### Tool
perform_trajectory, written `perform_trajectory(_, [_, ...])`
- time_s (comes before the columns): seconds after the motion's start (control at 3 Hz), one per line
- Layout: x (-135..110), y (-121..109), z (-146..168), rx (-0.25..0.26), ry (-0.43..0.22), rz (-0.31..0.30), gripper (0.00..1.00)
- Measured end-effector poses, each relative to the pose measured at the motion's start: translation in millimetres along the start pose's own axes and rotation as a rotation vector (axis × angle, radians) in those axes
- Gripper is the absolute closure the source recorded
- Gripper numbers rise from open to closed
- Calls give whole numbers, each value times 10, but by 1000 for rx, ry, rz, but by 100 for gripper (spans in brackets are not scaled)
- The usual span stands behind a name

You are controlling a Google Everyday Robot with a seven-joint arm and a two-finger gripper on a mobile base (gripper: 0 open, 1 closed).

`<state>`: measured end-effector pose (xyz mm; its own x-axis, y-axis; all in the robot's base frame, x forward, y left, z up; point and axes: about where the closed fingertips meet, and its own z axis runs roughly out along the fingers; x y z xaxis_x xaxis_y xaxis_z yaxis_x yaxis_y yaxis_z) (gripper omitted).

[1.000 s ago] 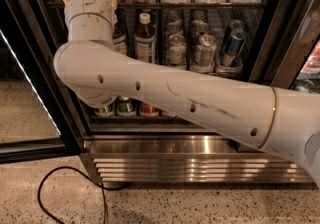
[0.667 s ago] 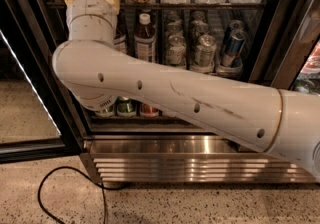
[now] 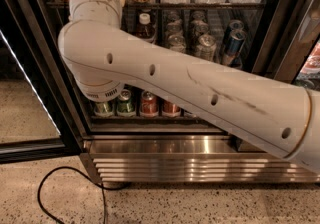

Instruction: Pick orange can from top shelf of fridge

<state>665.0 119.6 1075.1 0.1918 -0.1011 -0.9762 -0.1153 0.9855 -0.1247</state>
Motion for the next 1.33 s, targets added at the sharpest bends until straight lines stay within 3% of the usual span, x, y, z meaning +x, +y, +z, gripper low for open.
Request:
perform_trajectory(0.67, [-77,30,91,-64,28,1,21])
perform_trajectory(1.33, [101,62,172,-68,80,41,22])
